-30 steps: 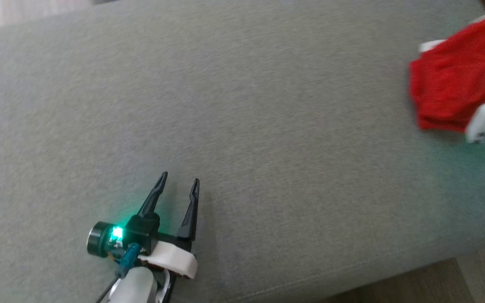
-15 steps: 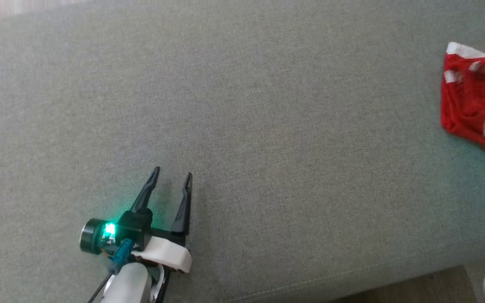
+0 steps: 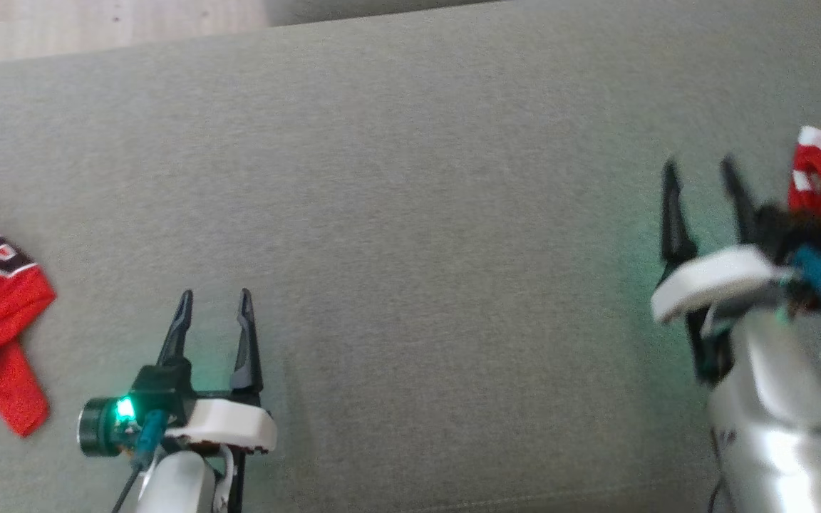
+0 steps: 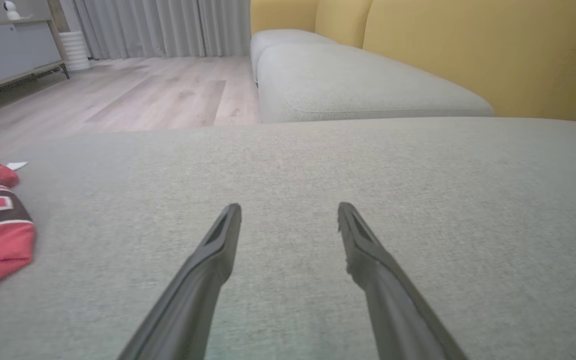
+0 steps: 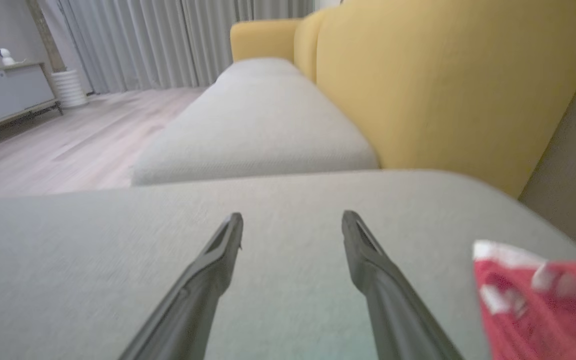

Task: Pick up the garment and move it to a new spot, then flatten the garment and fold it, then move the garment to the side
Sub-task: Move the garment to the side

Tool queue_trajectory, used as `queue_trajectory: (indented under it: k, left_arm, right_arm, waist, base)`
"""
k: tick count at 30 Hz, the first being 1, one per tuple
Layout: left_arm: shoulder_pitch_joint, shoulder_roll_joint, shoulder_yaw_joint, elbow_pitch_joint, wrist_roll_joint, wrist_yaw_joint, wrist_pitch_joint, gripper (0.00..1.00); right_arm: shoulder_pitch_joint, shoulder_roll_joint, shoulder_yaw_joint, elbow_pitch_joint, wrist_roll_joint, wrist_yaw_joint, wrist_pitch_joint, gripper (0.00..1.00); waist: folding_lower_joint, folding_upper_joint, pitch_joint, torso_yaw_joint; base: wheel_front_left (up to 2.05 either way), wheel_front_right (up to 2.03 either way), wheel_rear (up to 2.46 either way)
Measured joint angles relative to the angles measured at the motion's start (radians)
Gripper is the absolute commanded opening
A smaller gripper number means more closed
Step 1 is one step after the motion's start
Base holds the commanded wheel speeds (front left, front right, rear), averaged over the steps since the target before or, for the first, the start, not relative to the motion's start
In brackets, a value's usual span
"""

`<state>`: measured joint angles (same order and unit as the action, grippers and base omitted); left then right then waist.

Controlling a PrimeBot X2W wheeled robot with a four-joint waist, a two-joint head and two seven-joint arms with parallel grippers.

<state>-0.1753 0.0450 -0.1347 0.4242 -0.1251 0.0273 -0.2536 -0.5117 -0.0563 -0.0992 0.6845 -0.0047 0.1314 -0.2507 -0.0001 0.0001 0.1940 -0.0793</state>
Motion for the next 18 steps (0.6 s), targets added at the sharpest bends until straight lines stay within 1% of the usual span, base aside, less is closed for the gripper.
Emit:
queue_trajectory:
  k: [1, 4, 7, 13, 18]
  left_arm:
    - [0.000, 0.000, 0.000, 0.000, 0.000, 0.000, 0.000, 1.00]
    - [0.002, 0.000, 0.026, 0.003, 0.012, 0.000, 0.000, 1.00]
    - [0.009, 0.000, 0.056, 0.010, 0.012, 0.000, 0.000, 1.00]
    - [0.060, -0.001, 0.072, 0.016, 0.010, 0.001, 0.000, 1.00]
    - [0.082, -0.001, 0.069, 0.021, -0.012, 0.012, 0.000, 1.00]
  right_arm:
    - [0.000, 0.000, 0.000, 0.000, 0.000, 0.000, 0.000, 1.00]
    - [0.091, 0.007, 0.055, -0.035, 0.072, 0.000, 0.000, 1.00]
    - [0.150, 0.008, 0.095, -0.068, 0.101, 0.000, 0.000, 1.00]
    - [0.221, 0.008, 0.121, -0.078, 0.118, 0.000, 0.000, 1.00]
    - [0.252, 0.008, 0.121, -0.096, 0.145, 0.000, 0.000, 1.00]
  waist:
    - [0.0000, 0.0000, 0.000, 0.000]
    - [0.0000, 0.0000, -0.014, 0.034]
    - [0.0000, 0.0000, -0.037, 0.069]
    - [0.0000, 0.0000, -0.078, 0.091]
    - [0.0000, 0.0000, -0.108, 0.099]
  base:
    - [0.00, 0.00, 0.00]
    - [0.00, 0.00, 0.00]
    - [0.00, 0.00, 0.00]
    - [0.00, 0.00, 0.00]
    - [0.00, 0.00, 0.00]
